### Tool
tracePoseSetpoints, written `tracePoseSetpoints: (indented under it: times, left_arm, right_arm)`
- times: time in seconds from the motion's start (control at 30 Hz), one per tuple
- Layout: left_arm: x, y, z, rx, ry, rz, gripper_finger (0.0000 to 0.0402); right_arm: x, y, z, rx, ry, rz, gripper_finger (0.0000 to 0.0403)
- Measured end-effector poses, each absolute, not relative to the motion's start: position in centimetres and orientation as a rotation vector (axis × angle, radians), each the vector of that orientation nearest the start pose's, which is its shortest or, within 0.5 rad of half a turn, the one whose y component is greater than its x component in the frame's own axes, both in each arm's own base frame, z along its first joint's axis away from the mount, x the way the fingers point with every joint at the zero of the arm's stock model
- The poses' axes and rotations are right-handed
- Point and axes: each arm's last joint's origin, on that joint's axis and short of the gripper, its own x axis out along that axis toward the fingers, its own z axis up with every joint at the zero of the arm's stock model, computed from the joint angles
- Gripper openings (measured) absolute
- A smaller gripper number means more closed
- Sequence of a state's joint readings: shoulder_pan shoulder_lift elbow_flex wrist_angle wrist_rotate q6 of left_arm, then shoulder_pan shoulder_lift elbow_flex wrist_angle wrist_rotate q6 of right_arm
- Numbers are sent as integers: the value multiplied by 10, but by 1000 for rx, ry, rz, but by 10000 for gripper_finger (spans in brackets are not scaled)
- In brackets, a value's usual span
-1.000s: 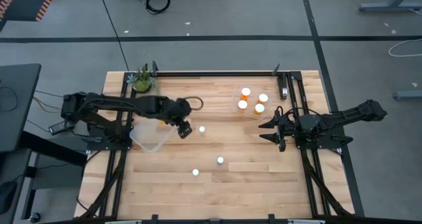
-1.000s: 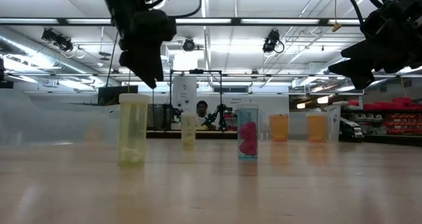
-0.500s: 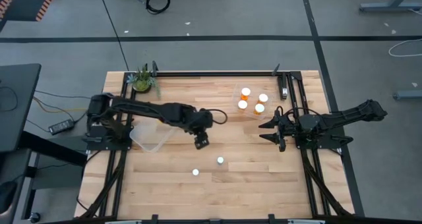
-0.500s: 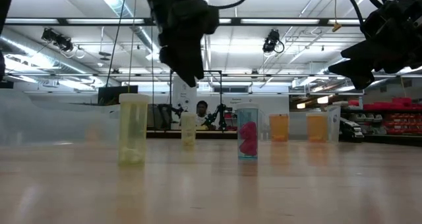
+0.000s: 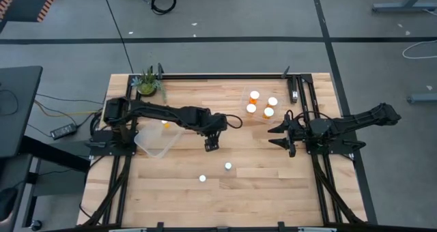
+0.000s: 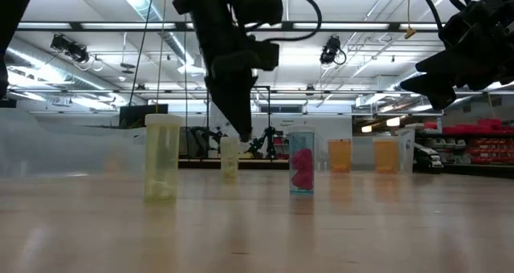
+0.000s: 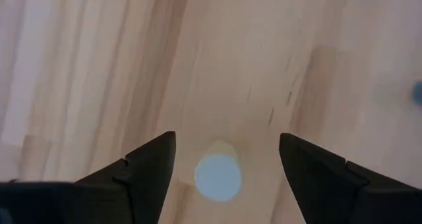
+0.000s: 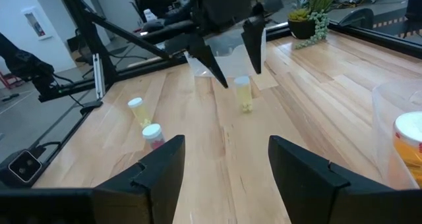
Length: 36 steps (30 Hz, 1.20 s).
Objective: Pick and place medicine bottles into bin by pill shape (circle, oval)
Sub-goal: Put the small yellow pill bottle into the left transparent bin
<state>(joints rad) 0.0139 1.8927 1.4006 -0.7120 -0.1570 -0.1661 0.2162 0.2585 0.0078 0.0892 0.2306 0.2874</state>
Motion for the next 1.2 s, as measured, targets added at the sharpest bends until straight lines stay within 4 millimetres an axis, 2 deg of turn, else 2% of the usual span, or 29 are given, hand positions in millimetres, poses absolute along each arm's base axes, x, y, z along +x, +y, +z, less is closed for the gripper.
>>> tracePoseSetpoints:
  times: [0.2, 0.43, 0.93, 1.2]
  left_arm:
    - [386, 10, 184, -49, 1237, 248, 282]
    - [385, 11, 182, -57, 1258, 257, 276]
    - [381, 10, 182, -53, 1304, 246, 170]
    - [381, 10, 198, -47, 1347, 243, 128]
  right_arm:
    - [111, 18, 152, 250, 160, -38, 225]
    - [111, 18, 152, 249, 162, -38, 225]
    - [111, 18, 152, 249, 162, -38, 225]
    - [111, 18, 152, 249, 162, -38, 225]
